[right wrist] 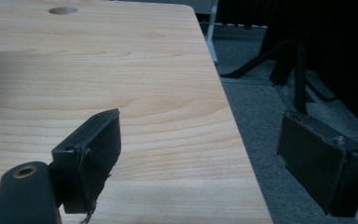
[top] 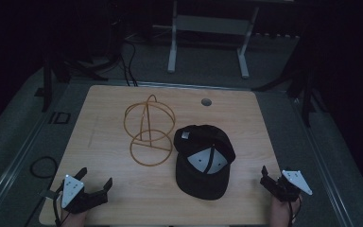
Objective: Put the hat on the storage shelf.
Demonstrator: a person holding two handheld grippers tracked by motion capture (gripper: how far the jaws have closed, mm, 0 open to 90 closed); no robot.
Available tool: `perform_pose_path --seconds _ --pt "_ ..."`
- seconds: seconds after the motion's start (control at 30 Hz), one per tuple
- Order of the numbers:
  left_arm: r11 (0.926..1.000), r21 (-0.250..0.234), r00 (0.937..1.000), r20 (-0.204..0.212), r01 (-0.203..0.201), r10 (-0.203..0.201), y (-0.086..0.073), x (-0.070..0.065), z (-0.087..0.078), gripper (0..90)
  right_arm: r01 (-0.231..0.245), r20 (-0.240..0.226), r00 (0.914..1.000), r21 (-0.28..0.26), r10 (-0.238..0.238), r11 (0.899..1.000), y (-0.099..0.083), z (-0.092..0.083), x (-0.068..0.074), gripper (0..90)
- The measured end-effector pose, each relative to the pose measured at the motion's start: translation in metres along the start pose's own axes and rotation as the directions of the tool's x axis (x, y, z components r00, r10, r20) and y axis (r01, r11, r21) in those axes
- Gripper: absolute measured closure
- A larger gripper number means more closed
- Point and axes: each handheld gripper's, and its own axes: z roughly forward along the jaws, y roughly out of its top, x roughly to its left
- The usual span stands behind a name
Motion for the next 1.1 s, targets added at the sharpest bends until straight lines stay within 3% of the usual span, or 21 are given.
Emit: perform_pose_path --seconds 0.27,0.37,0.5,0.53,0.67,0.7,0.8,0.97,1.0,1.1 --pt "0.9998 -0.02 0.9998 0.018 0.003 -0.003 0.002 -0.002 -0.001 2.1 -0.007 -0.047 0.9989 0.012 0.007 1.0 0.004 -0.001 -0.001 13.2" --pt "0.9996 -0.027 0.9994 0.034 0.005 -0.004 0.002 -0.003 -0.001 2.1 -0.06 -0.109 0.9923 0.002 0.06 0.998 0.019 -0.014 -0.003 13.3" --pt "0.9993 -0.03 0.9985 0.049 0.024 -0.023 0.002 -0.003 0.0 2.1 -0.057 -0.13 0.9899 -0.003 0.056 0.998 0.031 -0.022 -0.001 13.2" --pt "0.9989 -0.03 0.9974 0.064 0.035 -0.033 0.002 -0.003 0.0 2.1 -0.049 -0.16 0.9859 -0.01 0.047 0.999 0.04 -0.029 0.001 13.2" --pt "0.9987 -0.025 0.9962 0.077 0.044 -0.042 0.002 -0.004 0.001 2.1 -0.035 -0.203 0.9787 -0.012 0.032 0.999 0.049 -0.035 0.006 13.1" --pt "0.9999 -0.004 0.997 0.076 0.011 -0.011 0.002 -0.005 0.002 2.2 -0.024 -0.235 0.9718 -0.012 0.021 1.0 0.056 -0.038 0.01 12.9" --pt "0.9999 0.0 0.9958 0.091 -0.015 0.014 0.002 -0.009 0.003 2.1 -0.014 -0.286 0.9583 -0.018 0.008 1.0 0.068 -0.043 0.017 12.6" --pt "0.9998 0.018 0.9915 0.13 -0.011 0.009 0.004 -0.014 0.003 2.1 0.032 -0.359 0.9326 -0.017 -0.036 0.999 0.09 -0.05 0.035 10.9" --pt "0.9998 0.018 0.9915 0.13 -0.011 0.009 0.004 -0.014 0.003 2.1 0.032 -0.359 0.9326 -0.017 -0.036 0.999 0.09 -0.05 0.035 10.9" --pt "0.9976 0.069 0.9869 0.161 -0.008 -0.003 0.005 -0.017 0.004 2.1 0.047 -0.412 0.9093 -0.038 -0.059 0.998 0.105 -0.053 0.05 10.8"
